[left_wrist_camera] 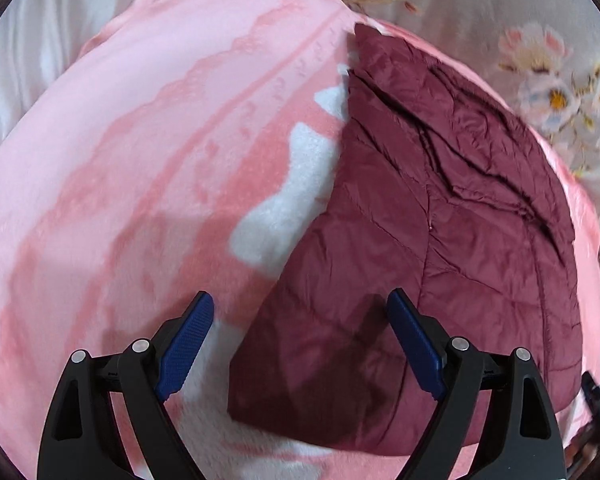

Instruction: Fold large clothes

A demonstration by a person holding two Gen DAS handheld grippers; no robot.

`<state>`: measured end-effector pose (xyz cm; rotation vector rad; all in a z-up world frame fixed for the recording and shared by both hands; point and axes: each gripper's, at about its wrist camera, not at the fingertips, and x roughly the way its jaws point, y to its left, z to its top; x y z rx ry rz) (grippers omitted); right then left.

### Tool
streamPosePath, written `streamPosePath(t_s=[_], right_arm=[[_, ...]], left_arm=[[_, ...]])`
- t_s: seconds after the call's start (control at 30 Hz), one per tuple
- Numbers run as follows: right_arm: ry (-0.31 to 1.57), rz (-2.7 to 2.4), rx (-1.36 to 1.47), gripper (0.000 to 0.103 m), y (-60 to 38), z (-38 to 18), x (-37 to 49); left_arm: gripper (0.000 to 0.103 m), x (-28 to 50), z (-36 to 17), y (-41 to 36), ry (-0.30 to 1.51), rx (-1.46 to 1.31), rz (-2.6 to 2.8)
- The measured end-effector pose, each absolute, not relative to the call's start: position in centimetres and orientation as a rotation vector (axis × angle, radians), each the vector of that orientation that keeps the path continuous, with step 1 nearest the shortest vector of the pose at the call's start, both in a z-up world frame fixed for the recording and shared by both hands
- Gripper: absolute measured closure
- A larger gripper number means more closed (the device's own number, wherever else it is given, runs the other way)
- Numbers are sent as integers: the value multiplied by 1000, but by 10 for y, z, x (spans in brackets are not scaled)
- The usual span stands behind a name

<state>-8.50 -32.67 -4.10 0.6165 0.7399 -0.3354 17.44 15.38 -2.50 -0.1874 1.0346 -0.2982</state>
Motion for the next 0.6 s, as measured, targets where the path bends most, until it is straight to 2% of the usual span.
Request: streamPosePath(t_s=[0.17, 0.2, 0.23, 0.27, 0.3, 0.33, 0.37, 0.4, 0.47, 0.6], right_arm=[[693, -382, 626, 26, -311, -44, -83], [686, -357, 644, 28, -308, -43, -81], [681, -328, 670, 38, -307, -43, -79], [680, -312, 692, 46, -306, -44, -77], [681, -293, 717, 54, -306, -44, -76], [688, -279, 734, 82, -304, -44, -75], [691, -271, 742, 89, -304, -44, -75], [675, -257, 752, 93, -303, -40, -78], [654, -246, 742, 97, -299, -30, -85], [595, -233, 682, 98, -289, -1, -113]], left_arm=[[18, 165, -28, 148, 1003, -225, -290], [20, 164, -27, 145, 1002, -225, -284], [22, 165, -26, 143, 1000, -230, -284], [37, 164, -26, 142, 1000, -241, -286], [45, 163, -25, 142, 1008, -243, -277], [52, 160, -24, 143, 1011, -239, -276], [75, 159, -23, 144, 1016, -242, -285], [89, 156, -22, 146, 1022, -251, -300], [98, 149, -15, 150, 1023, -265, -330], [101, 117, 12, 162, 979, -265, -391]])
